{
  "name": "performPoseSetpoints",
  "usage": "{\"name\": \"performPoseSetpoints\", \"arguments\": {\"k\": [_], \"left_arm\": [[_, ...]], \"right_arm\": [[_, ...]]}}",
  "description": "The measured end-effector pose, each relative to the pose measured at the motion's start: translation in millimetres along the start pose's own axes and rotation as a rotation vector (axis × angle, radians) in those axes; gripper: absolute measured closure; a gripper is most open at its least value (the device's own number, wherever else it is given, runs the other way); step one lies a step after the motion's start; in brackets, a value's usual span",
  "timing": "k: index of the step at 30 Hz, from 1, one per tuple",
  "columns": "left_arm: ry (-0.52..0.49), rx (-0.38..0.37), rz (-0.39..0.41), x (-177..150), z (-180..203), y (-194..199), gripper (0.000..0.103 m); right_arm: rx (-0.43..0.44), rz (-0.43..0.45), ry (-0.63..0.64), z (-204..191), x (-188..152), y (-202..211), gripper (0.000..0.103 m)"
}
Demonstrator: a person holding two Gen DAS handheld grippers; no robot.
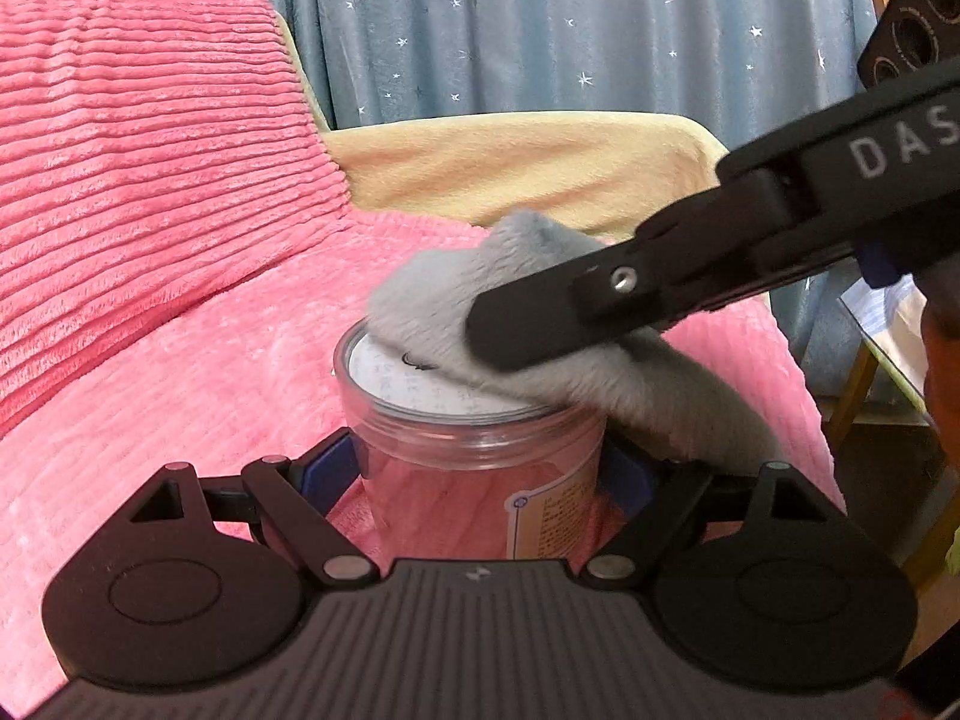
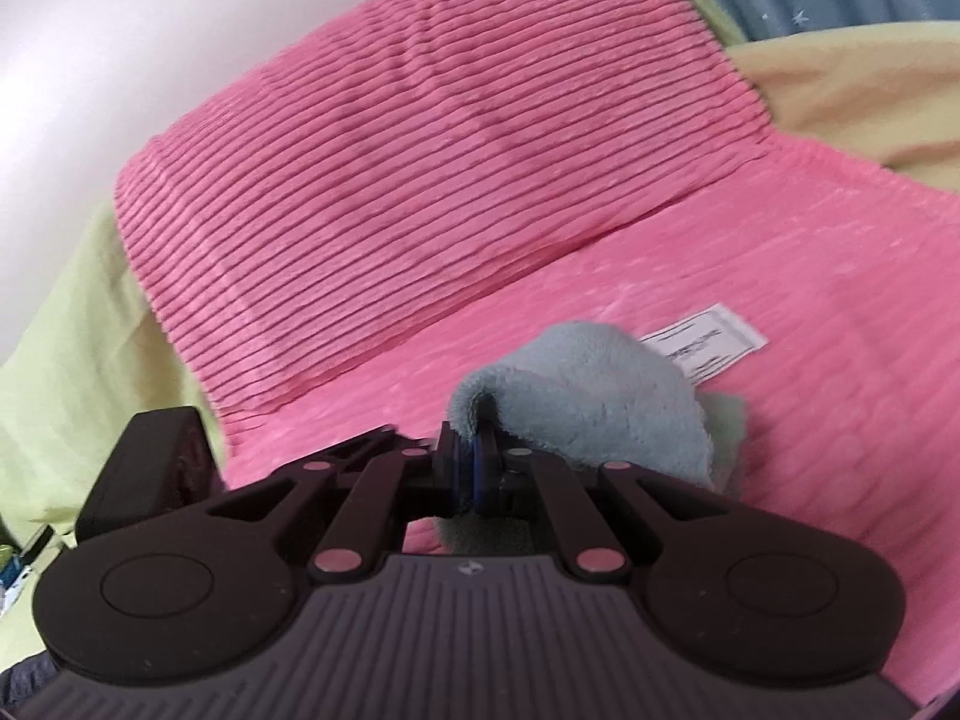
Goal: Clean container
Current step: 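Hold the jar with the left gripper while the right gripper wipes the white lid with the cloth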
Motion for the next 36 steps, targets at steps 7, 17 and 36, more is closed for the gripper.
{"name": "performPoseSetpoints", "arguments": {"k": [7, 17, 36], "left_arm": [[-0.002, 0.006, 0.005, 1, 0, -2, 0.018], [-0.001, -0.006, 0.014, 0, 0, 0, 0.018], [0.005, 0.017, -0.001, 3, 10, 2, 0.018]], "right_arm": [[0.002, 0.012, -0.003, -8, 11, -19, 0.102], [-0.111, 0.09, 0.011, 18, 24, -3, 0.102], [0.007, 0.02, -0.007, -5, 8, -5, 0.102]]}}
Point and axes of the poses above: each gripper's, at about its wrist camera, not at the fingertips, and y roughly against the way its jaws point, z to its right, x to its top, the point moved 3 cm from there along -y, roughly the way its jaws point, and after that the axes turned 8 degrees about -y, right-handed, at the moved point
